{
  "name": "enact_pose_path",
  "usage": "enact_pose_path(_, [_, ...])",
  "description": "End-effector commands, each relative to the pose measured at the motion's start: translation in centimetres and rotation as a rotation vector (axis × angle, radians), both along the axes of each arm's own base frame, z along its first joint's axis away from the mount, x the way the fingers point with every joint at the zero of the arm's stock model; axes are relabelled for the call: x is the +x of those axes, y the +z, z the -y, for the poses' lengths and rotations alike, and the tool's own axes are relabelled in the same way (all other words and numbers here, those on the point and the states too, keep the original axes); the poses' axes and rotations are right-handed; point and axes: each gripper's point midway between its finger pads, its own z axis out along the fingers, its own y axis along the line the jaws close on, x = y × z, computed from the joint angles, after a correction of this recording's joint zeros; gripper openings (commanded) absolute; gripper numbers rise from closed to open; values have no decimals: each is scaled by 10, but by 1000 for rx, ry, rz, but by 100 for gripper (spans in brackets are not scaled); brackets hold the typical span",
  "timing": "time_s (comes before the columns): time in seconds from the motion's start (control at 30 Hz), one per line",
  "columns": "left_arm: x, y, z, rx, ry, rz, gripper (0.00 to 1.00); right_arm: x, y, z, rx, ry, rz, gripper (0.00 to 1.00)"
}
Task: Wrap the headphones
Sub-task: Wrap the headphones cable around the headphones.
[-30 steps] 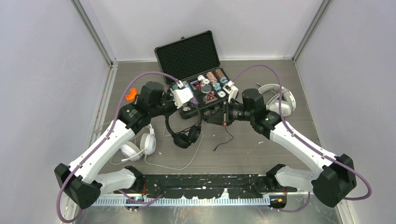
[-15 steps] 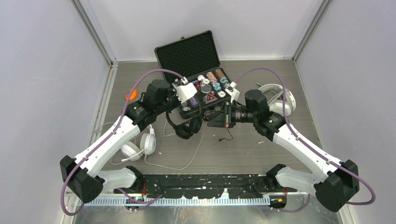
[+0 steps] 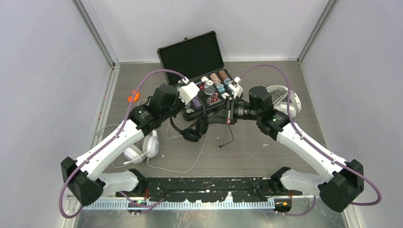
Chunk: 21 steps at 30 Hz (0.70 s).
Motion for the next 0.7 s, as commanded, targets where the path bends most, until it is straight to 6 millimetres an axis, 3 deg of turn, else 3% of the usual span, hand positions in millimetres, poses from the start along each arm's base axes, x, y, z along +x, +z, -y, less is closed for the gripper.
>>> enact_pose_path(0.0, [-5,17,-4,-27,113,12,0,1,46,-14,88,14,86,7])
enact_pose_path(0.2, [-5,14,-3,-45,271,-71,0,-8,49,-33,90,44,86,10])
enact_pose_path(0.5, [5,36,-6,-258,483,-36,0,-17,45,-51,53,39,117,10])
enact_pose_path(0.67, [9,39,-10,-332,593,-35,0,-14,30,-59,-27,3,156,10])
